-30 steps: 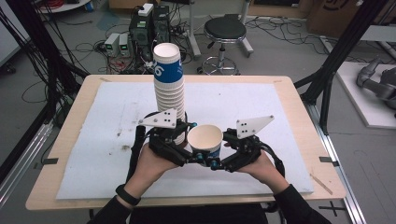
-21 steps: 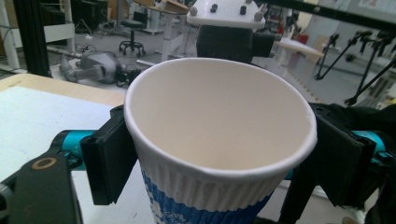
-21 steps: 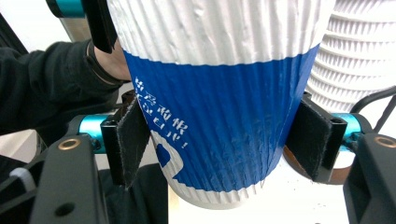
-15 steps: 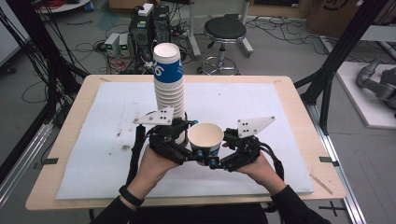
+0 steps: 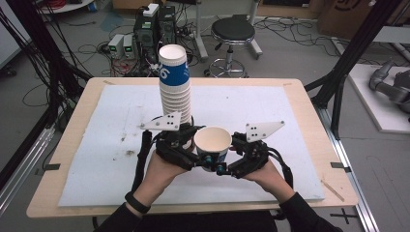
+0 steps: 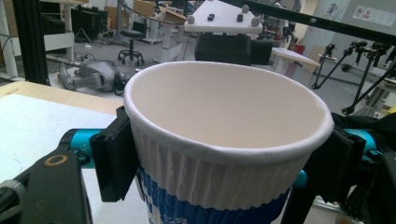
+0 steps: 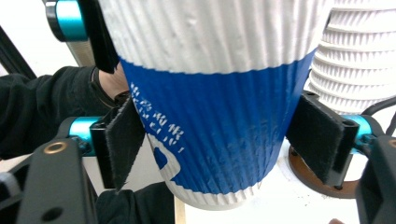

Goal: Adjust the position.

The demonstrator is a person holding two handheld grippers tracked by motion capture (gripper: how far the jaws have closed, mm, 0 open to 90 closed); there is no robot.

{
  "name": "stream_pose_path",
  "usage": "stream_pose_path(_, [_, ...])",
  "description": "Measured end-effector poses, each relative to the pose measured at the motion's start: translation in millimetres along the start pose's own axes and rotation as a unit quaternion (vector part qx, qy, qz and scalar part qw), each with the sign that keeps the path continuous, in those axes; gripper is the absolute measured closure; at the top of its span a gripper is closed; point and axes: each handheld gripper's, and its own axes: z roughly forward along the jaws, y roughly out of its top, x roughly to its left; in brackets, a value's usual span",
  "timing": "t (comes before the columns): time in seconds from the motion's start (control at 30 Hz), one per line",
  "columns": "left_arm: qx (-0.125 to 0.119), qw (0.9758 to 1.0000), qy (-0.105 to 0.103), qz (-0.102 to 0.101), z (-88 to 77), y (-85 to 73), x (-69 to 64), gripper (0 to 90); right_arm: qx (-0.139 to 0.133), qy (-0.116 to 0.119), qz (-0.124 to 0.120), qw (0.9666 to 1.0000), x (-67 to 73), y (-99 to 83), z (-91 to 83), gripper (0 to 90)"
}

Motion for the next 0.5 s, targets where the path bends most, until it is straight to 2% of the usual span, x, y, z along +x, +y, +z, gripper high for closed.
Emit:
stream_pose_path(0.23, [0.001, 1.0, -0.001, 0.002, 1.5, -0.8, -0.7, 22.1, -0.018, 0.015, 0.016, 0.9996, -0.9, 1.1, -1.8, 22.1])
stream_pose_path(0.5, [-0.001, 1.0, -0.002, -0.002, 2.3, -1.6, -0.5, 20.7, -0.016, 0.014, 0.01, 0.9997, -0.8, 1.0, -1.5, 25.4])
